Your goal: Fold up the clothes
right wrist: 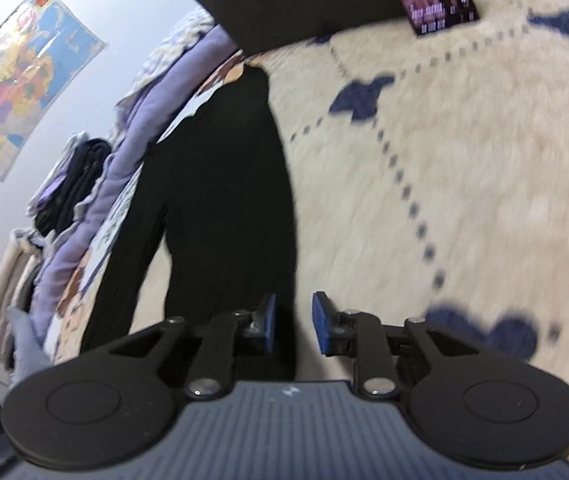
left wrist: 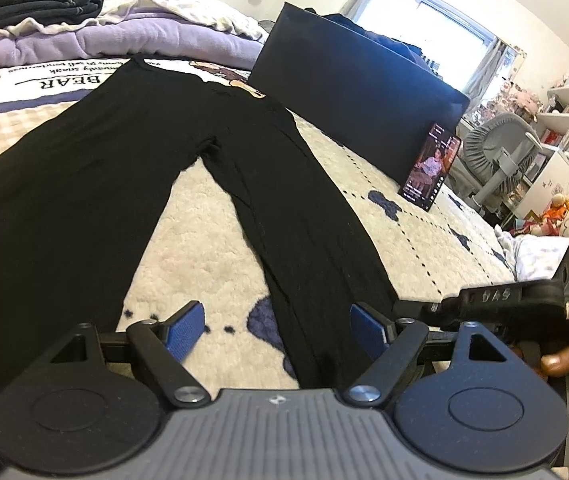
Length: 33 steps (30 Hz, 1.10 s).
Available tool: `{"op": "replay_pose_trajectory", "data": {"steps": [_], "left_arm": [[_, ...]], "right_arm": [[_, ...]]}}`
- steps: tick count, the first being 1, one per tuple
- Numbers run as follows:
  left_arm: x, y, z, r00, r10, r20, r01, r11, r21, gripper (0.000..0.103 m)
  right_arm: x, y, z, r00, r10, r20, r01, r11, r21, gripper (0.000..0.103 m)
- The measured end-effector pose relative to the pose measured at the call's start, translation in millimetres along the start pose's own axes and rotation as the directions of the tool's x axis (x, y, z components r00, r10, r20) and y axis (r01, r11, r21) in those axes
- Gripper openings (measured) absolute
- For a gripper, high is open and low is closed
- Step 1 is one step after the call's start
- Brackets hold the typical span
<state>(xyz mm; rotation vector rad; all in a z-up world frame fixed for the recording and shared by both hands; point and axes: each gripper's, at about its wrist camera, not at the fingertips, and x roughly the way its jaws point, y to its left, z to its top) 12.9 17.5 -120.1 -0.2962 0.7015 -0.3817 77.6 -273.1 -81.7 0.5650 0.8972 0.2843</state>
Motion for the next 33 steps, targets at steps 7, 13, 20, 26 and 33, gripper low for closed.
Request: {"op": "replay_pose_trajectory", "data": {"steps": [7, 13, 20, 26, 33], "left_arm": [[-15.3, -0.7, -9.1, 1.000, 0.016, -0.027, -0.015, 0.999, 0.035, 0.081], [-27.2, -2.2, -15.2, 0.998, 0.018, -0.057, -0.017, 1.000, 0.027, 0.081], [-58.1, -9.8, -38.1, 0.997, 0.043, -0.067, -0.037, 0.995, 0.096, 0.081], [-78.0, -9.7, -45.5, 0.996, 0.060, -0.062, -0.052, 0.991, 0.120, 0.081], [-83.8, 2.0, -45.1, 0.996, 0.044, -0.077, -0.044, 0.999, 0.006, 0.081]], "right_arm": [[-20.8, -8.7, -5.9, 0.996, -0.076, 0.040, 0.074, 0.996, 0.049, 0.003], [-38.9, -3.3, -32.6, 1.000, -0.031, -0.006, 0.031, 0.997, 0.076, 0.017], [-64.7, 6.4, -87.1, 0.999, -0.028, -0.015, 0.030, 0.995, 0.094, 0.000], [-105.5, 11.0, -105.5, 0.987, -0.145, 0.068, 0.136, 0.984, 0.118, 0.007], [-130.0, 5.0, -118.8, 0.996, -0.074, 0.047, 0.066, 0.986, 0.153, 0.030]]}}
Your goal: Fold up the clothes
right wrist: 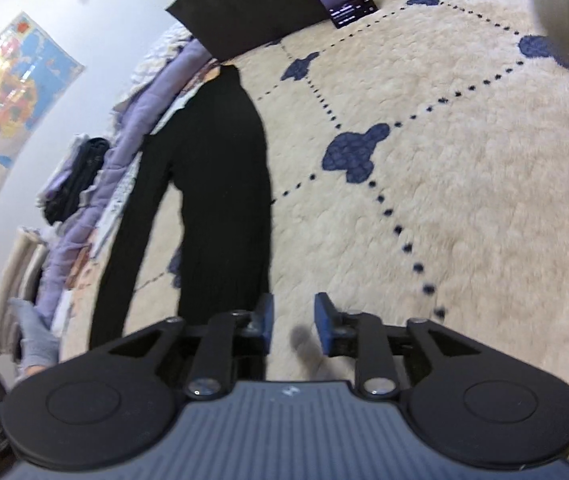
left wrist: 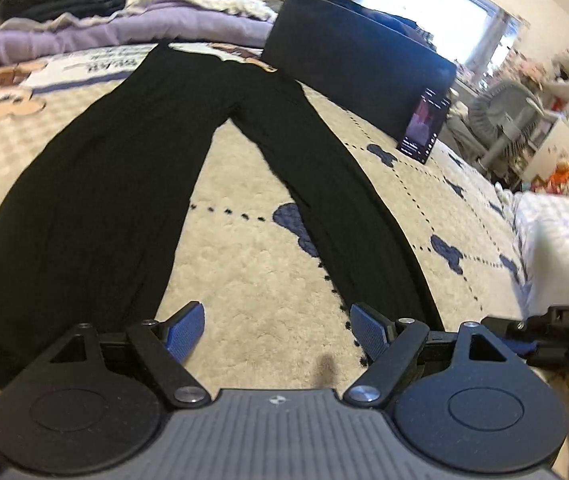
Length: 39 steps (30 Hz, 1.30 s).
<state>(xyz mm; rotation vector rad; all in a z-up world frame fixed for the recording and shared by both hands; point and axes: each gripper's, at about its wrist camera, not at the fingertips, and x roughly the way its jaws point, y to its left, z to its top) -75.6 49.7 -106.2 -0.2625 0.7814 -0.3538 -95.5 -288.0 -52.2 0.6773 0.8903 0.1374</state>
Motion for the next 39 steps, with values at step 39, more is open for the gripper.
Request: {"op": "replay_pose_trajectory", "data": {"steps": [39], "left_arm": [[0.8, -63.4, -53.4, 0.998, 0.006, -0.055, 0.019, 0.892, 0.452, 0.081]], "right_arm": [[-25.1, -6.6, -51.9, 0.992, -0.094, -0.090, 0.082, 0.988, -0.131, 0.000]]}}
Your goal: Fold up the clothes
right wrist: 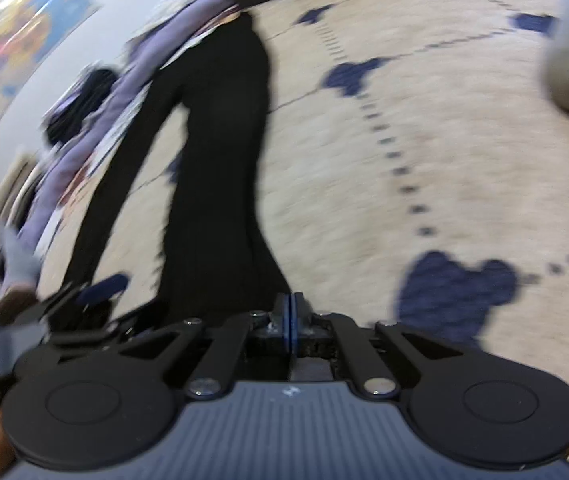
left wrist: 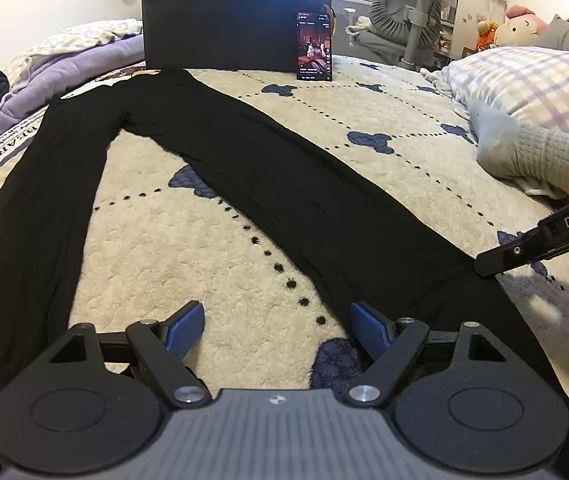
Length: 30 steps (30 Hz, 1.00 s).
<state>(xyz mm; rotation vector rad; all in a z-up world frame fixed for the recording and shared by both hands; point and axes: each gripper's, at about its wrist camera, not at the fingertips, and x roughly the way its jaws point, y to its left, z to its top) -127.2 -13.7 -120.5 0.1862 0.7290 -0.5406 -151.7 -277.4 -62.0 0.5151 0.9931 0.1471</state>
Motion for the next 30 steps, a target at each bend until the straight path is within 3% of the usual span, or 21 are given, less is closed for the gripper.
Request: {"op": "replay_pose_trajectory", "data": {"steps": [5, 12, 16, 18, 20, 22, 25, 28, 30], "left_arm": [[-6.6, 0.8, 0.1, 1.000, -0.012, -0.016, 0.012, 1.000, -0.020, 0.081], [-15.3, -11.0, -3.2, 0.998, -0.058, -0.035, 0.059, 0.998, 0.015, 0.081], [-15.9, -24.9, -9.7, 0.999, -0.012, -0.051, 0.018, 0.994, 0.109, 0.081], [-16.7, -27.5, -10.4, 0.998, 0.004, -0.057, 0.003, 0.993, 0.115, 0.081], [-17.9, -26.3, -9.9, 0.998, 0.003, -0.063, 0.003, 0.995, 0.100, 0.081], [-19.2, -24.6, -9.7, 0.998, -0.003, -0.070, 0.009, 0.996, 0.086, 0.081], [-23.1, -24.1, -10.0, 0.996, -0.019, -0.083, 0.025, 0.997, 0.069, 0.081], [-26.7, -25.4, -10.6, 0.994, -0.035, -0.101, 0.041, 0.997, 0.061, 0.081], [-30.7, -26.3, -10.9, 0.988, -0.080, -0.130, 0.087, 0.995, 0.044, 0.081]], "right_arm": [[-9.3, 1.0, -4.5, 1.000, -0.003, -0.028, 0.004, 1.000, 0.017, 0.017], [-15.6, 15.2, -22.7, 0.991, 0.012, -0.131, -0.019, 0.998, -0.055, 0.020], [-17.8, 27.5, -34.5, 0.980, -0.019, -0.197, -0.009, 0.990, -0.142, 0.017], [-20.6, 28.7, -36.8, 0.972, -0.069, -0.226, 0.031, 0.985, -0.167, 0.001], [-26.6, 21.1, -35.8, 0.965, -0.096, -0.244, 0.066, 0.990, -0.126, 0.001], [-32.6, 15.5, -34.6, 0.961, -0.114, -0.253, 0.090, 0.990, -0.104, 0.004], [-41.8, 18.1, -36.6, 0.949, -0.122, -0.291, 0.088, 0.988, -0.126, 0.024], [-47.3, 32.6, -47.1, 0.932, -0.083, -0.353, 0.011, 0.979, -0.202, 0.026], [-46.1, 42.6, -55.4, 0.912, -0.099, -0.398, -0.009, 0.966, -0.260, 0.030]]}}
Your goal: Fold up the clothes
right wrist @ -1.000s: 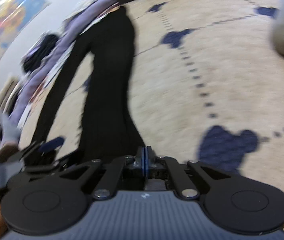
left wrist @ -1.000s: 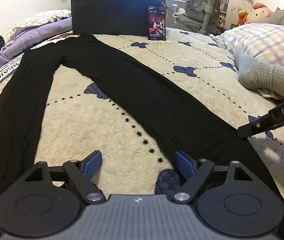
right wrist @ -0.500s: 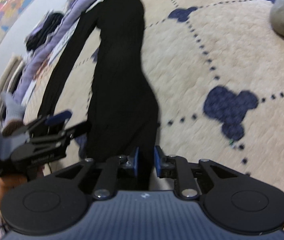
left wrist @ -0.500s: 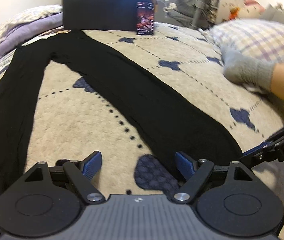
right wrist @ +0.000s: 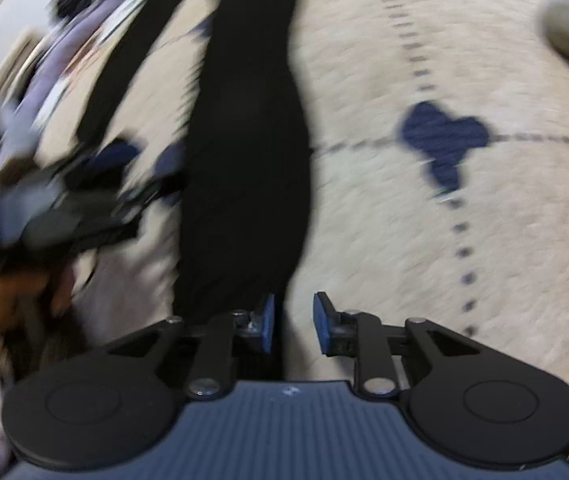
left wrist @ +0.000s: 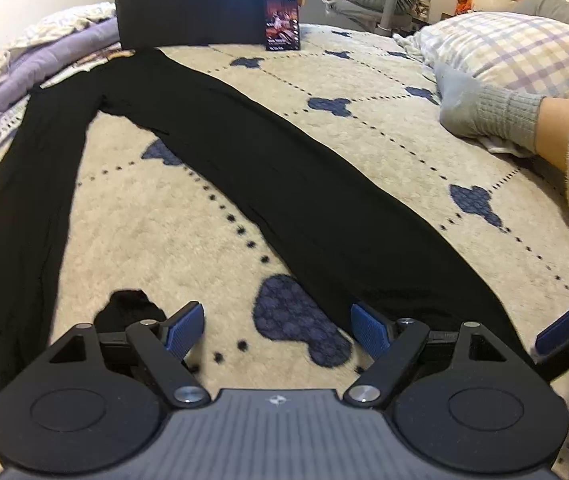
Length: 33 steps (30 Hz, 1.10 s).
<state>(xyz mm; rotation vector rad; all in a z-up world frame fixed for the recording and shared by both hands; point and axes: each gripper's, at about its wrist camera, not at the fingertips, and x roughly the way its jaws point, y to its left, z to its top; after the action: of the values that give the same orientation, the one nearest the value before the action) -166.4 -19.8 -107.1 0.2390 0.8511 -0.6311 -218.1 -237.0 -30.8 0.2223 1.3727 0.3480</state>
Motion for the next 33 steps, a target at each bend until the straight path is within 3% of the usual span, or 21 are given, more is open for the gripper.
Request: {"op": "replay_pose_trajectory", "data": {"steps": [2, 7, 10, 11, 17, 20, 23, 25, 27, 30, 33], "left_arm": [[-2.7, -0.4, 0.3, 0.999, -0.042, -0.018, 0.042, 0.999, -0.014, 0.081], [-6.6, -4.3, 0.1, 0.992, -0.118, -0.039, 0.116, 0.992, -0.044, 0.080], [-6.2, -13.2, -0.3, 0.988, -0.133, -0.077, 0.132, 0.991, -0.024, 0.080], [-6.1, -20.3, -1.4, 0.987, -0.122, -0.100, 0.124, 0.992, 0.013, 0.080], [-7.5, -53.8, -15.5, 0.976, -0.076, -0.205, 0.124, 0.965, 0.230, 0.080], [-9.3, -57.6, -16.7, 0.971, -0.082, -0.225, 0.141, 0.956, 0.259, 0.079], [-11.0, -52.1, -15.0, 0.971, -0.098, -0.219, 0.148, 0.963, 0.226, 0.079], [-12.9, -46.0, -11.8, 0.971, -0.113, -0.209, 0.152, 0.971, 0.183, 0.079], [-15.2, -38.4, -4.9, 0.975, -0.123, -0.187, 0.147, 0.982, 0.122, 0.079], [-10.5, -22.6, 15.5, 0.988, -0.053, -0.142, 0.056, 0.998, 0.017, 0.079], [-5.4, -14.1, 35.1, 0.995, -0.022, -0.095, 0.017, 0.998, -0.055, 0.078]], "right_arm": [[4.2, 7.1, -3.9, 0.999, -0.012, -0.033, 0.011, 0.999, -0.035, 0.035], [18.1, 10.5, -4.6, 0.994, -0.028, -0.104, 0.020, 0.997, -0.070, 0.033], [23.8, 16.1, -5.0, 0.988, -0.051, -0.146, 0.034, 0.993, -0.117, 0.013], [24.6, 15.6, -5.8, 0.985, -0.053, -0.161, 0.034, 0.992, -0.118, 0.003], [23.5, 16.2, -8.2, 0.966, -0.085, -0.245, 0.047, 0.986, -0.158, 0.002], [22.7, 19.0, -9.9, 0.952, -0.121, -0.282, 0.064, 0.977, -0.204, 0.001], [20.1, 19.5, -13.8, 0.944, -0.139, -0.299, 0.070, 0.970, -0.232, 0.005], [17.7, 22.8, -14.2, 0.948, -0.140, -0.285, 0.068, 0.967, -0.247, 0.015], [12.0, 26.6, -12.1, 0.960, -0.145, -0.239, 0.080, 0.961, -0.265, 0.032], [2.2, 28.1, -3.0, 0.976, -0.133, -0.172, 0.083, 0.960, -0.269, 0.036], [-6.5, 19.5, 18.2, 0.988, -0.126, -0.086, 0.102, 0.964, -0.246, 0.045]]}}
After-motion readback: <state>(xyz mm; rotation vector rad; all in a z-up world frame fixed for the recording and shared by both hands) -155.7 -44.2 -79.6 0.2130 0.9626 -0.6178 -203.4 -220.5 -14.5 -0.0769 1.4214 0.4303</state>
